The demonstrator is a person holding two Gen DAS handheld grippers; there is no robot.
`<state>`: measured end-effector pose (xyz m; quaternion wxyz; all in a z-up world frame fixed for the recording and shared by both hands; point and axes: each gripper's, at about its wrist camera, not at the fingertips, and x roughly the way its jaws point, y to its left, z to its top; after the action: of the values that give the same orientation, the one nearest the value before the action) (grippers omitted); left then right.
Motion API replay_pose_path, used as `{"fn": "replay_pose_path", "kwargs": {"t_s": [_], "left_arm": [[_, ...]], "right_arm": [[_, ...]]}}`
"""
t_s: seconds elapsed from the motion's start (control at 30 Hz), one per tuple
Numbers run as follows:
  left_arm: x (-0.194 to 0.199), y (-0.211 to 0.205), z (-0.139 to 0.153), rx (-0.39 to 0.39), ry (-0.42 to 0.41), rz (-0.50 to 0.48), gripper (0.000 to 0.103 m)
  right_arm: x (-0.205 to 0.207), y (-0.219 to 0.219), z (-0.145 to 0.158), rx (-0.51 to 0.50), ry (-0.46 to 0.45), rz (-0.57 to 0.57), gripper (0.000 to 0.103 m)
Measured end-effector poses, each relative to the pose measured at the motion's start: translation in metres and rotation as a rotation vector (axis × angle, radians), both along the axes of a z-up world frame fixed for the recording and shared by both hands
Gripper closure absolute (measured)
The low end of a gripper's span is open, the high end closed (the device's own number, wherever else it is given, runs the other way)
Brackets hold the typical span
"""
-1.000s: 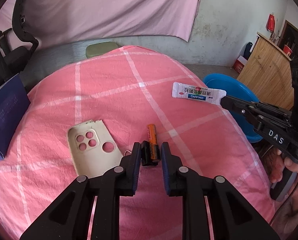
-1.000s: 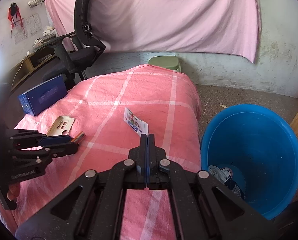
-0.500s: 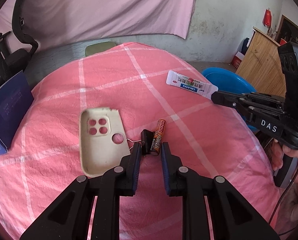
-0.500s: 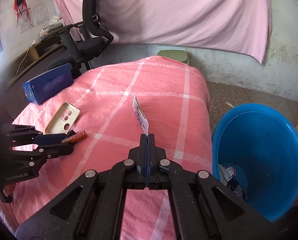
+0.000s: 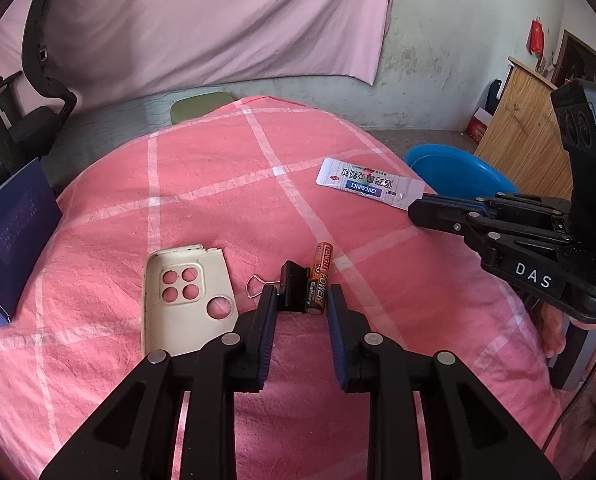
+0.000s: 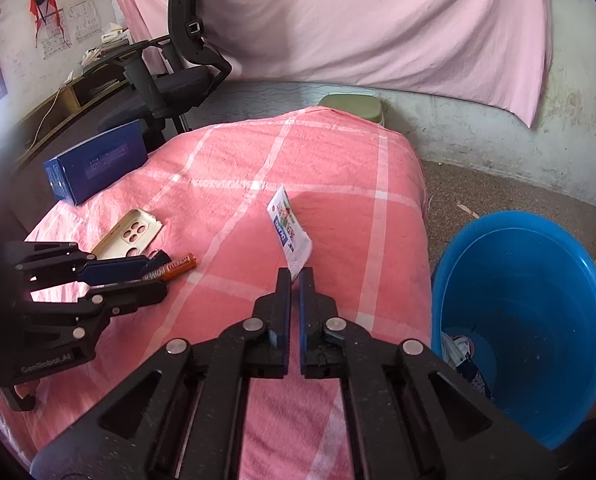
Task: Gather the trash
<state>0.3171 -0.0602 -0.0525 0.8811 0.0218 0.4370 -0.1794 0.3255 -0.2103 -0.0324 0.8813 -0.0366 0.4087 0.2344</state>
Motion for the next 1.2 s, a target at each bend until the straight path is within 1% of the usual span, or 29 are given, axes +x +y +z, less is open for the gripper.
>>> {"fn": "replay_pose_path", "kwargs": {"t_s": [0.07,0.1,0.17,0.23,0.37,0.43,0.53,0.67,0.73,0.8,0.9,1.07,1.2], "left_arm": [[-0.003,0.001,0.002,0.004,-0.013,0.003,0.080],[-0.005,0.002,0.003,0.007,-0.024,-0.001,0.079],[-0.013,0.001,0.004,0.008,-0.054,-0.013,0.078],[-0.018,0.001,0.005,0.000,-0.078,-0.023,0.078],[-0.020,0.002,0.006,-0.053,-0.096,-0.028,0.078],[-0.019,0.000,0.007,-0.065,-0.098,-0.039,0.078],[-0.017,-0.005,0.008,-0.057,-0.097,-0.049,0.078],[-0.023,-0.006,0.012,-0.071,-0.127,-0.060,0.078],[-0.026,-0.005,0.013,-0.093,-0.132,-0.063,0.078],[-0.028,-0.006,0.013,-0.097,-0.131,-0.075,0.078],[-0.026,-0.011,0.009,-0.084,-0.109,-0.083,0.078],[-0.012,-0.014,0.002,-0.086,-0.050,-0.057,0.080],[-0.002,-0.010,-0.002,-0.097,-0.015,-0.018,0.090]], "right_arm": [[0.002,-0.001,0.000,0.003,-0.002,-0.008,0.068],[0.004,-0.002,0.000,0.006,-0.003,-0.011,0.067],[0.006,-0.003,0.001,0.011,-0.008,-0.014,0.058],[0.009,-0.004,0.002,0.010,-0.014,-0.014,0.051],[0.018,0.001,0.002,0.000,-0.021,0.002,0.047],[0.024,0.003,0.001,-0.008,-0.022,0.013,0.047],[0.032,0.004,-0.003,-0.008,-0.004,0.027,0.047],[0.033,0.002,-0.005,-0.006,0.006,0.031,0.047],[0.032,0.000,-0.005,-0.004,0.003,0.027,0.047],[0.032,-0.001,-0.005,-0.001,0.003,0.023,0.047],[0.033,0.001,-0.005,0.000,0.007,0.030,0.047],[0.033,0.003,-0.006,-0.001,0.012,0.045,0.050],[0.035,0.003,-0.008,0.003,0.025,0.057,0.053]]}}
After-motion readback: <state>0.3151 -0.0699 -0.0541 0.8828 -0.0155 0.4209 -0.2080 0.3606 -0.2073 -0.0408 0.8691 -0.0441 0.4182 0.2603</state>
